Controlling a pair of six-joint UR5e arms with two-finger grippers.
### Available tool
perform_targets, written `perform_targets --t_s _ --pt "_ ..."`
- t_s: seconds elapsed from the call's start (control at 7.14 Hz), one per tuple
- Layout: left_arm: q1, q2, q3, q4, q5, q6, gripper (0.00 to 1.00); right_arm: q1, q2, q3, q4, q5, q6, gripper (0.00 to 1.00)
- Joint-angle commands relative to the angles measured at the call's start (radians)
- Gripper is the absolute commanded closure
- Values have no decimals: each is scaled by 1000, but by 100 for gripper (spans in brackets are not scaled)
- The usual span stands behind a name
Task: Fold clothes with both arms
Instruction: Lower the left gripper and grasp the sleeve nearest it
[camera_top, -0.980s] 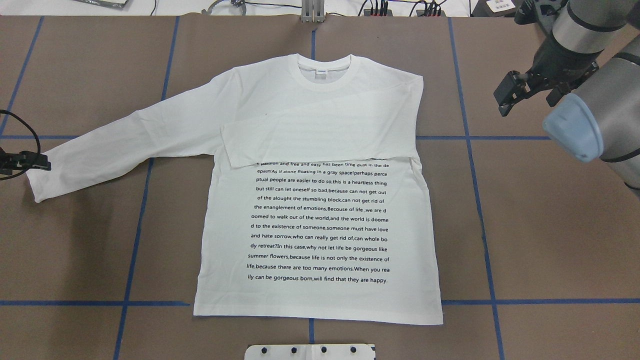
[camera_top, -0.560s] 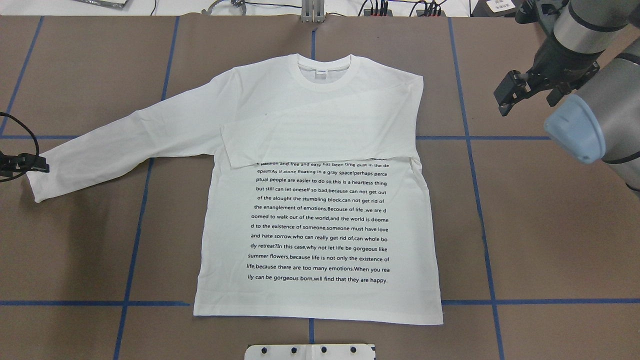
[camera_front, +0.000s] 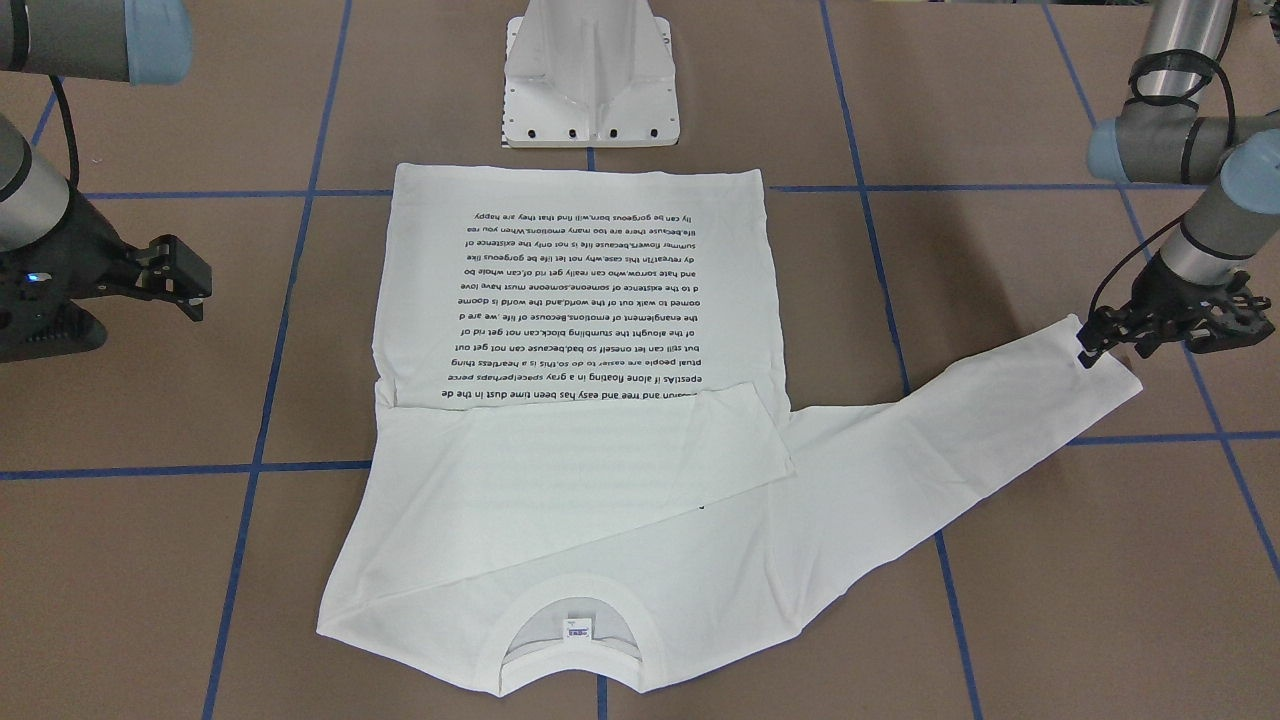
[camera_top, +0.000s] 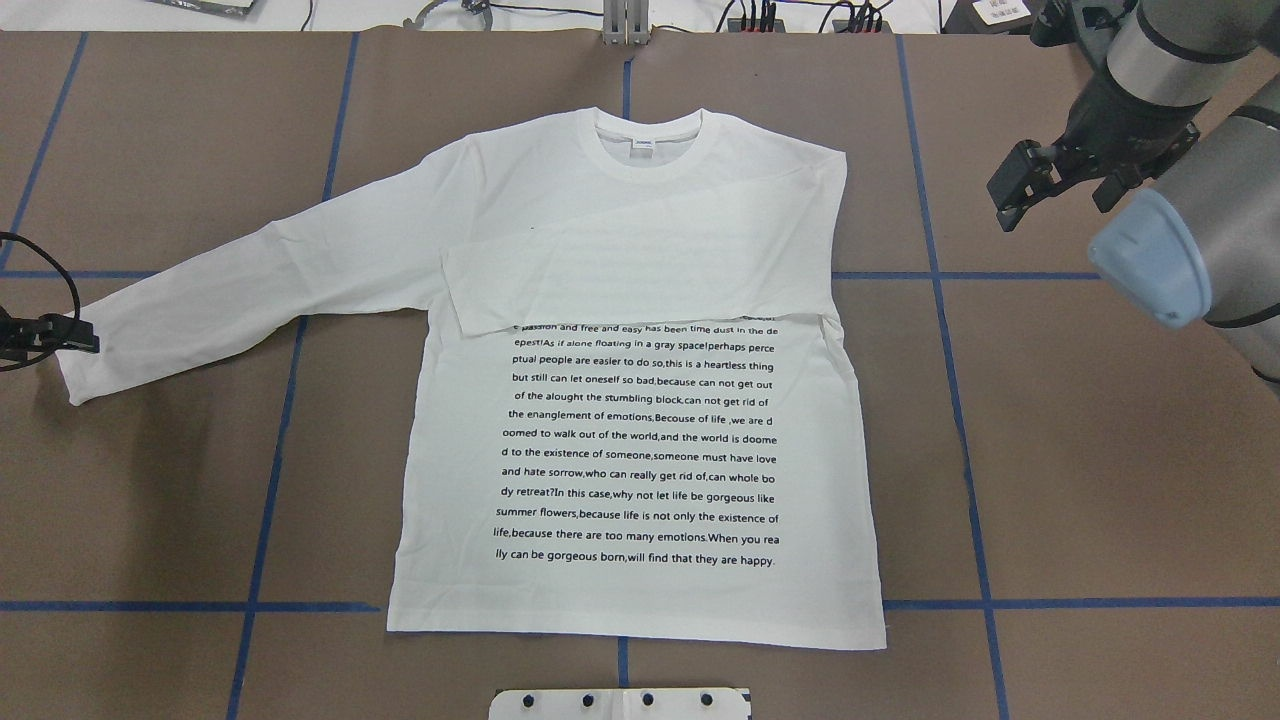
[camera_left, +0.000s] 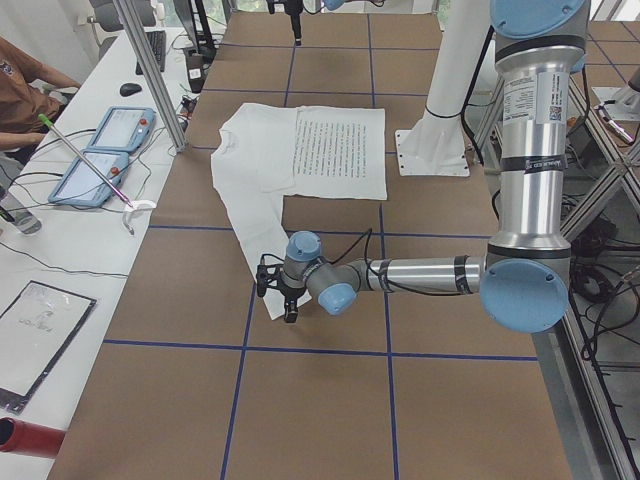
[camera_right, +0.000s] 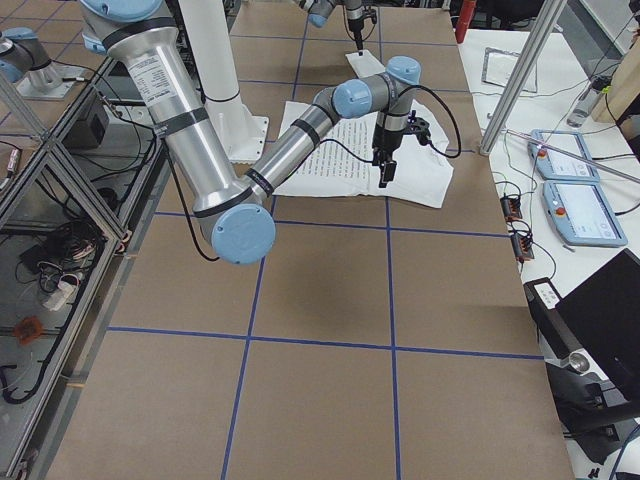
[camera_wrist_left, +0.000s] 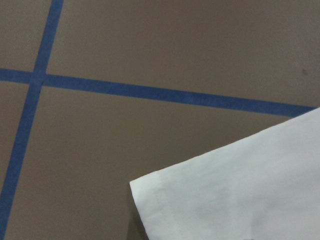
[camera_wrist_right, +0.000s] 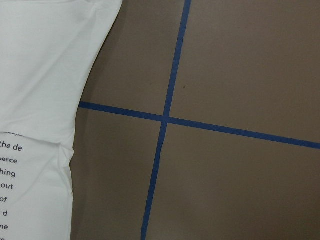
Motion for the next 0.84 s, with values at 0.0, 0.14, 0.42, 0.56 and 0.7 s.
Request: perform_targets --t_s 0.0,0.14,0.42,0.56,0.7 --pt "6 2 1 0 -2 -1 14 -2 0 -1 0 -1 0 0" --pt "6 2 1 0 -2 -4 22 0 0 -1 0 -1 0 0" --pt "6 2 1 0 0 -3 38 -2 3 -1 0 -1 0 0" --pt "6 2 0 0 -5 -7 46 -2 3 -1 0 -1 0 0" --pt "6 2 -3 2 -6 -7 55 0 3 -1 0 -1 0 0"
